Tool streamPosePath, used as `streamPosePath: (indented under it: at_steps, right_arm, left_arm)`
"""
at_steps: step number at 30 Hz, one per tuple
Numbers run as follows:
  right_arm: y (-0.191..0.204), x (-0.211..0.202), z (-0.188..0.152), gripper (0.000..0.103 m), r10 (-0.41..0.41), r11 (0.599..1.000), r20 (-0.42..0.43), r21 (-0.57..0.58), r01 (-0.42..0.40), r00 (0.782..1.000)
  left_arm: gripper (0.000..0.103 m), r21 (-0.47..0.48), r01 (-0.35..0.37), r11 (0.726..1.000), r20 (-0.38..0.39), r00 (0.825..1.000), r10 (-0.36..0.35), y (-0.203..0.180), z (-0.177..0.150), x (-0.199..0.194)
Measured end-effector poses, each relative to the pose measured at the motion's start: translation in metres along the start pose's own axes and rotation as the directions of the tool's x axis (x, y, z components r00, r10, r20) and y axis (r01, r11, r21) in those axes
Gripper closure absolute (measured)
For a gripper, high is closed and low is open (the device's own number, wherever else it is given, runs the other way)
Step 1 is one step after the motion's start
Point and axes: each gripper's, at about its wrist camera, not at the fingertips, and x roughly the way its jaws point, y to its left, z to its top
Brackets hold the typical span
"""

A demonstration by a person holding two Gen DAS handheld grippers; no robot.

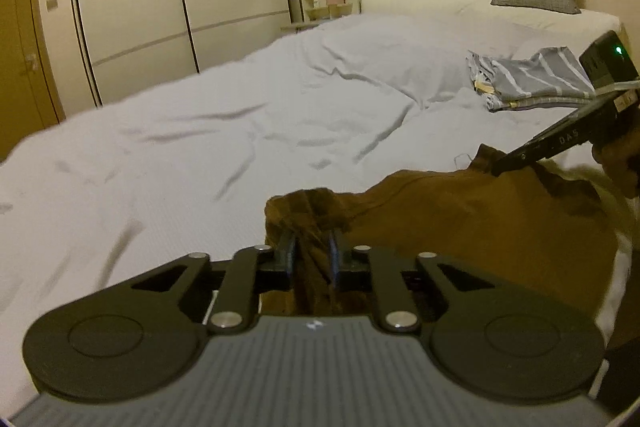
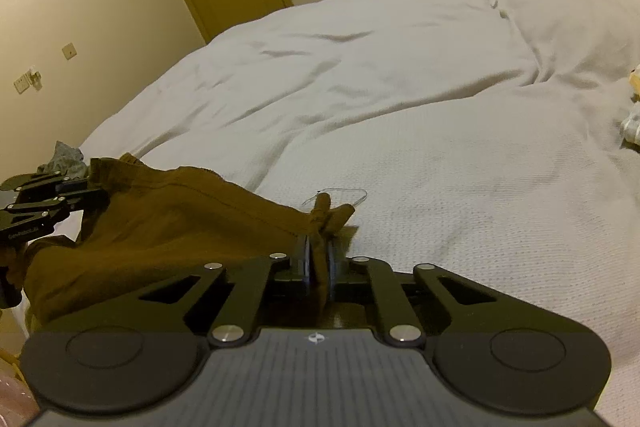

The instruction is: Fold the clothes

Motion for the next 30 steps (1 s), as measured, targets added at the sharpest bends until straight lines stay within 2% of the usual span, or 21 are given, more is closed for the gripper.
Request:
streamPosePath:
  at_steps: [3, 7, 13, 14, 19, 23, 25, 27, 30]
  right_arm:
    - [-0.001, -0.002, -0.001, 0.096, 0.003, 1.000, 0.008, 0.011, -0.003, 1.000]
    - [0.000, -0.001, -0.002, 0.096, -0.001, 1.000, 0.009, 0.003, 0.001, 1.000]
    - [0.001, 0.000, -0.003, 0.096, -0.003, 1.000, 0.010, 0.002, 0.003, 1.000]
    - [0.001, -0.001, -0.003, 0.096, -0.003, 1.000, 0.011, 0.003, 0.003, 1.000]
    - [0.003, -0.008, -0.003, 0.099, 0.003, 1.000, 0.025, -0.004, -0.003, 1.000]
    - [0.012, -0.024, 0.005, 0.100, 0.043, 0.999, 0.074, -0.031, -0.041, 0.996]
    - [0.018, -0.022, 0.011, 0.100, 0.044, 0.997, 0.082, -0.060, -0.039, 0.996]
    - [0.020, -0.013, 0.015, 0.100, 0.028, 0.997, 0.074, -0.074, -0.022, 0.997]
    - [0.010, 0.009, 0.015, 0.099, 0.019, 0.999, 0.033, -0.040, -0.017, 0.999]
  left_arm:
    - [0.095, 0.064, -0.049, 0.997, 0.010, 0.999, 0.048, -0.007, -0.001, -0.005]
    - [0.095, 0.066, -0.018, 0.998, 0.005, 1.000, 0.018, -0.010, -0.002, -0.005]
    - [0.096, -0.032, 0.041, 0.999, -0.050, 0.998, -0.043, 0.005, -0.001, 0.013]
    - [0.102, -0.054, 0.048, 0.997, -0.047, 0.998, -0.051, 0.008, -0.002, 0.013]
    - [0.102, -0.113, 0.063, 0.992, 0.008, 0.998, -0.062, 0.024, 0.002, -0.006]
    - [0.102, -0.164, 0.080, 0.983, -0.028, 0.996, -0.086, 0.048, 0.007, 0.003]
    - [0.102, -0.195, 0.083, 0.977, -0.079, 0.992, -0.100, 0.053, 0.002, 0.021]
    - [0.100, -0.240, 0.076, 0.968, -0.113, 0.988, -0.105, 0.057, -0.007, 0.035]
    - [0.088, -0.314, 0.045, 0.948, -0.122, 0.989, -0.087, 0.062, -0.018, 0.039]
